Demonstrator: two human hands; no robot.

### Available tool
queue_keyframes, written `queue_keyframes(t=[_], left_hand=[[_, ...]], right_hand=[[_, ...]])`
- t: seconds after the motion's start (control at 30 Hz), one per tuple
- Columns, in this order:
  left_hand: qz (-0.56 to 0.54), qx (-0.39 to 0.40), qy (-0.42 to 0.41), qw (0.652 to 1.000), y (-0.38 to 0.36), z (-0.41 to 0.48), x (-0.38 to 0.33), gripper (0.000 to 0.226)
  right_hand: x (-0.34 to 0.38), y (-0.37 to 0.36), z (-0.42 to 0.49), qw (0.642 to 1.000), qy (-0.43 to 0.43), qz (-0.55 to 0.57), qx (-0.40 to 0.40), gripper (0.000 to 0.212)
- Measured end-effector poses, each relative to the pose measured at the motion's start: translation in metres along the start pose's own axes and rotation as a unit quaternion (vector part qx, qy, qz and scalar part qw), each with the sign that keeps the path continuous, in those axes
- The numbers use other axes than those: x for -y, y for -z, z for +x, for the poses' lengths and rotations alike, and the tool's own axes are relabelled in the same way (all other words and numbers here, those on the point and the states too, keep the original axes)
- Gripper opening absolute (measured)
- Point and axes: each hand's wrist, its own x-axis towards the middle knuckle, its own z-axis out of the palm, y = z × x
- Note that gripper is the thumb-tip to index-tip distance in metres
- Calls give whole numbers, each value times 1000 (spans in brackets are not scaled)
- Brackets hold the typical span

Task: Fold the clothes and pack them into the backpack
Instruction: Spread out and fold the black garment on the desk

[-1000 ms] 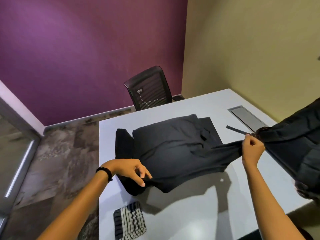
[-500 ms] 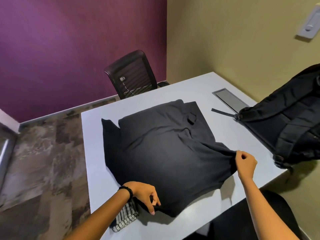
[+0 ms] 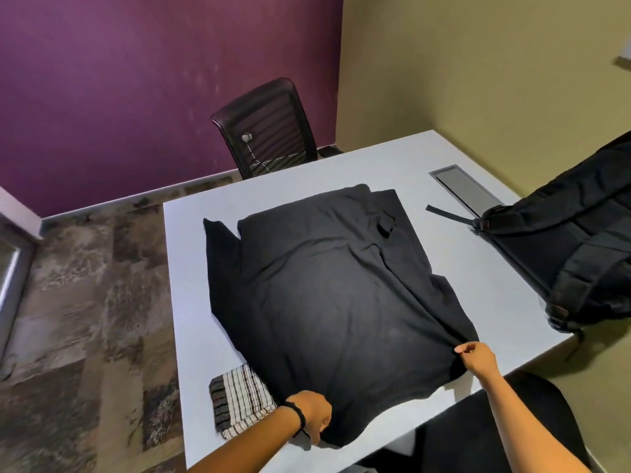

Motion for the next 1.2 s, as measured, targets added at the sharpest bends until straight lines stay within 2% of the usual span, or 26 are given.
queue_keyframes(t=[0.2, 0.33, 0.43, 0.57, 0.7, 0.87, 1.2], left_hand=[[-74, 9, 13, 997, -4, 3, 11, 25], [-165, 2, -16, 986, -5, -3, 26, 31], [-235, -53, -35, 970, -3, -12, 38, 30], [-314, -162, -22, 935, 2, -25, 67, 23], [-369, -234, 7, 900, 15, -42, 101, 22], [-425, -306, 36, 851, 34, -58, 137, 21], [-490, -420, 131, 752, 72, -44, 208, 28]], right_hand=[[3, -9, 1, 992, 1, -110, 67, 25], [23, -9, 2, 982, -32, -182, 35, 29], [49, -14, -4, 976, -44, -209, -28, 33], [88, -29, -1, 967, 4, -250, -39, 38], [131, -50, 1, 975, 101, -193, -31, 30], [186, -80, 0, 983, 144, -109, -15, 30], [279, -150, 11, 967, 228, -101, 48, 25]])
